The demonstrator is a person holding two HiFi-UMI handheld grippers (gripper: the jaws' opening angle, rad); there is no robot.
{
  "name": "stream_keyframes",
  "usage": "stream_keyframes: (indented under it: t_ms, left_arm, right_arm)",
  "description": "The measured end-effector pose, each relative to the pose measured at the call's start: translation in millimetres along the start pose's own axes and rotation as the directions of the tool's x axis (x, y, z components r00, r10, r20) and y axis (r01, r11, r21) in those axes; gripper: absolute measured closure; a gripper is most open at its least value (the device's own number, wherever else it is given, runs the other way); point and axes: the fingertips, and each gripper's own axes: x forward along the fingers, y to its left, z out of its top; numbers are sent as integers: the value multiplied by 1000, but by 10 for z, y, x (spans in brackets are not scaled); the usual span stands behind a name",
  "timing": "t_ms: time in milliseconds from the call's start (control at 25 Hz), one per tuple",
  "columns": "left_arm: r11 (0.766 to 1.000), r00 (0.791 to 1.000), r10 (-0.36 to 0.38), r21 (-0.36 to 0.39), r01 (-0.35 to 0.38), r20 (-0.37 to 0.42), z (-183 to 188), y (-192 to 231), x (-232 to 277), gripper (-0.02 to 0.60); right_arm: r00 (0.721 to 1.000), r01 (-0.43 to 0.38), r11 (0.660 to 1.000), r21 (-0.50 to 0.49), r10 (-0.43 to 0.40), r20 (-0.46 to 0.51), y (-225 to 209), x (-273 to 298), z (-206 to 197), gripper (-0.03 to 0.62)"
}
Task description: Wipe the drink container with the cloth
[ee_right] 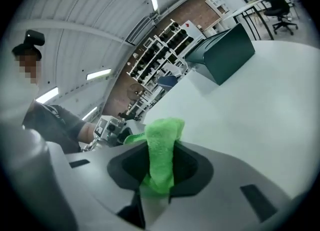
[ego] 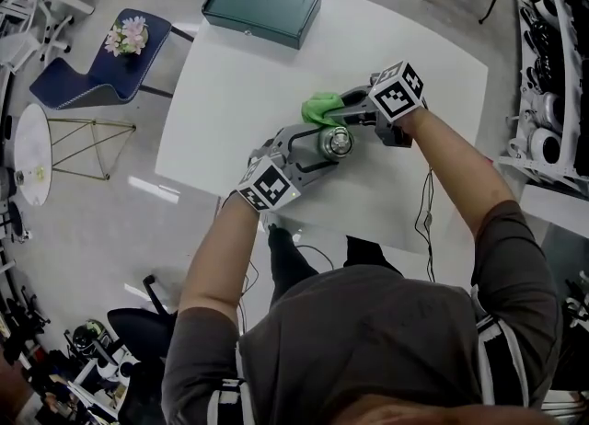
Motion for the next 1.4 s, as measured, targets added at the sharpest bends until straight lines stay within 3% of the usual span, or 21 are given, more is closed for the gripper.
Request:
stream_keyframes:
  t_ms: [200,400,480,520,680,760,1040,1240,1400]
  left_arm:
    - [1000,1000,2,0,-2,0,-7,9,-4,273]
    - [1000,1000,5,-15,-5,-4,-40,21,-31,273]
    - [1000,1000,13,-23,-13,-3,-38,23,-30,273]
    - [999,1000,20,-27,-20,0,-25,22,-25,273]
    - [999,999,39,-38,-39,-5,-18,21,-12,273]
    - [998,999,46,-43,-47,-4,-20,34,-13,273]
    - [997,998,52,-47,-53,-19,10,8,-1,273]
    - [996,997,71,-56,-72,-17,-4,6,2,273]
    - [994,996,91,-65,-92,-15,9,-32,34,273]
  right_arm:
    - [982,121,986,-118,-136,-129,-172,16,-139,507]
    - [928,210,933,-292,-285,-241,-249,-29,-288,507]
    - [911,240,901,-360,-337,-236,-205,-133,-325,505]
    - [916,256,892,-373,-347,-200,-150,-220,-319,505]
    - [960,279,913,-299,-273,62,325,-617,-175,505]
    - [964,264,920,-290,-242,112,522,-670,-174,505]
    - [951,306,922,-237,-285,118,506,-598,-494,505]
    - [933,359,909,-213,-357,51,300,-416,-846,505]
    - [936,329,908,-261,-350,-36,378,-308,-1144,503]
